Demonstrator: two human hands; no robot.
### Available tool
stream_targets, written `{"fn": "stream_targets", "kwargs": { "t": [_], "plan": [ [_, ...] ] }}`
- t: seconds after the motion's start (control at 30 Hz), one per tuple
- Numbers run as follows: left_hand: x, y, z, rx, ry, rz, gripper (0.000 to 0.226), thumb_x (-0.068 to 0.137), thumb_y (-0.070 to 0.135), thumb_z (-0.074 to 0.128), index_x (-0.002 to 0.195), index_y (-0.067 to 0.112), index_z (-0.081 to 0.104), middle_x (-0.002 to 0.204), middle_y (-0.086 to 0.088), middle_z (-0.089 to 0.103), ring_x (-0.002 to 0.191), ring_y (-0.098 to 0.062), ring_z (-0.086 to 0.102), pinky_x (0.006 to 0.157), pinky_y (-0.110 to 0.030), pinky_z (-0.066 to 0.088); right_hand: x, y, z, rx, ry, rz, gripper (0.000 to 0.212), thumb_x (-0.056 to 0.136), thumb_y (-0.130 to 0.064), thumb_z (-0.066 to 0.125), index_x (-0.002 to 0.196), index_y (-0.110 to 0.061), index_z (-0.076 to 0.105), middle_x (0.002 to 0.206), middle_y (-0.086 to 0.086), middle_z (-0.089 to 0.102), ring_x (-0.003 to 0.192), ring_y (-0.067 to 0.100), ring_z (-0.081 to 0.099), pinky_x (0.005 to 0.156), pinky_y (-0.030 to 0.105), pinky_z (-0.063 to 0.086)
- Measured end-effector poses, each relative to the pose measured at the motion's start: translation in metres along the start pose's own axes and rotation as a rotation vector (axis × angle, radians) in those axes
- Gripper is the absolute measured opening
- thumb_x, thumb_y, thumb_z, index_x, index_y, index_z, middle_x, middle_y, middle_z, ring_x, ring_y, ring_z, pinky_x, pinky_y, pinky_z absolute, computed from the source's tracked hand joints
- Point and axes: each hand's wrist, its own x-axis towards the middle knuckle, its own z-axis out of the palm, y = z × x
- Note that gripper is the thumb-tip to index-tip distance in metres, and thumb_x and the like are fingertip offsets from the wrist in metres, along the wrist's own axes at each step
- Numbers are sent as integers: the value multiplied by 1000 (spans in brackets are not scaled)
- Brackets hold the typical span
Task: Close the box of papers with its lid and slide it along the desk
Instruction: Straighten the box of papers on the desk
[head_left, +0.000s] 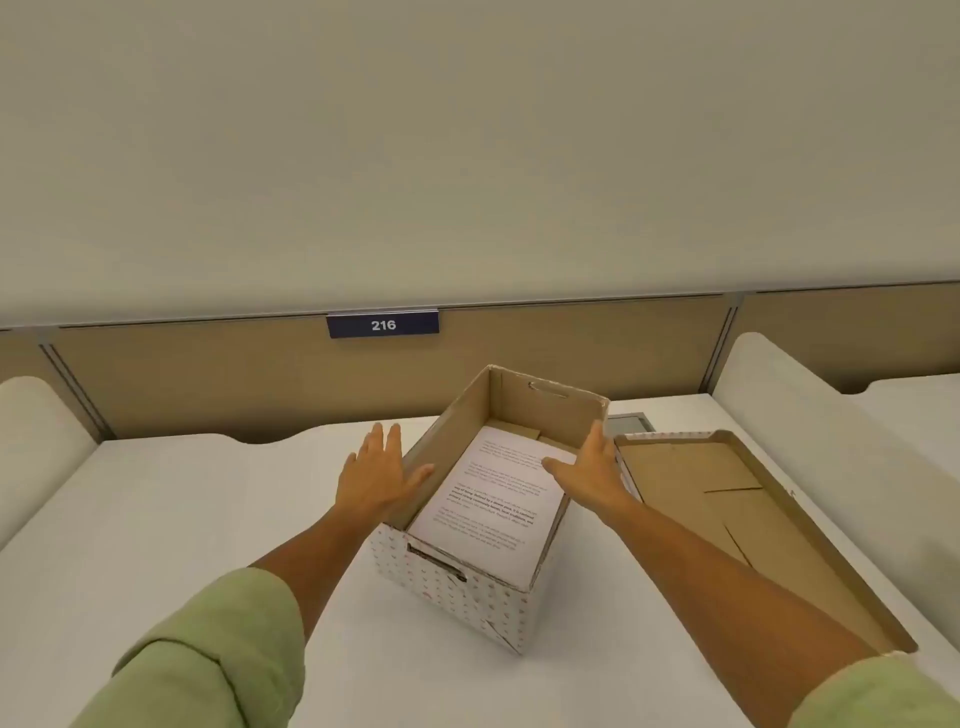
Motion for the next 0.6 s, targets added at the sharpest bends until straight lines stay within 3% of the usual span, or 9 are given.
{"fn": "stream_targets", "kwargs": {
  "t": [0.13,0.23,0.3,0.43,0.53,0.6],
  "plan": [
    [6,-2,9,-52,-56,-54,91,84,70,45,152,18,13,162,-10,14,141,-35,33,104,-52,40,4,5,13,164,-24,103,111,85,-34,72,153,-24,-15,162,14,6,142,38,27,110,51,37],
    [6,-1,23,-28,-128,-59,92,83,71,45,152,21,11,161,-8,18,137,-35,40,100,-53,44,1,14,29,66,-64,87,112,87,-29,70,150,-24,-23,159,16,13,134,37,39,99,47,47],
    [7,-2,32,-22,-175,-67,92,82,70,48,151,22,11,157,-7,28,131,-35,48,96,-52,47,1,19,37,44,-65,71,110,88,-22,68,150,-26,-24,152,15,29,119,31,53,89,43,56],
    [16,-7,40,-94,-181,-89,57,91,49,51,137,22,30,129,-10,57,102,-31,63,84,-47,53,6,23,46,103,-39,69,108,88,-14,65,150,-27,-22,143,14,42,110,28,58,85,48,58],
    [21,-11,40,-87,-183,-112,36,96,36,48,126,19,39,117,-11,61,81,-22,55,76,-43,54,10,25,50,136,-20,102,107,89,-12,64,150,-26,-22,142,13,44,109,27,59,84,45,58],
    [20,-12,41,-74,-175,-111,35,94,35,52,123,18,42,114,-9,62,77,-19,52,73,-40,53,11,27,52,171,-10,144,102,91,-12,62,151,-26,-19,137,11,50,101,22,62,72,38,59]
  ]
}}
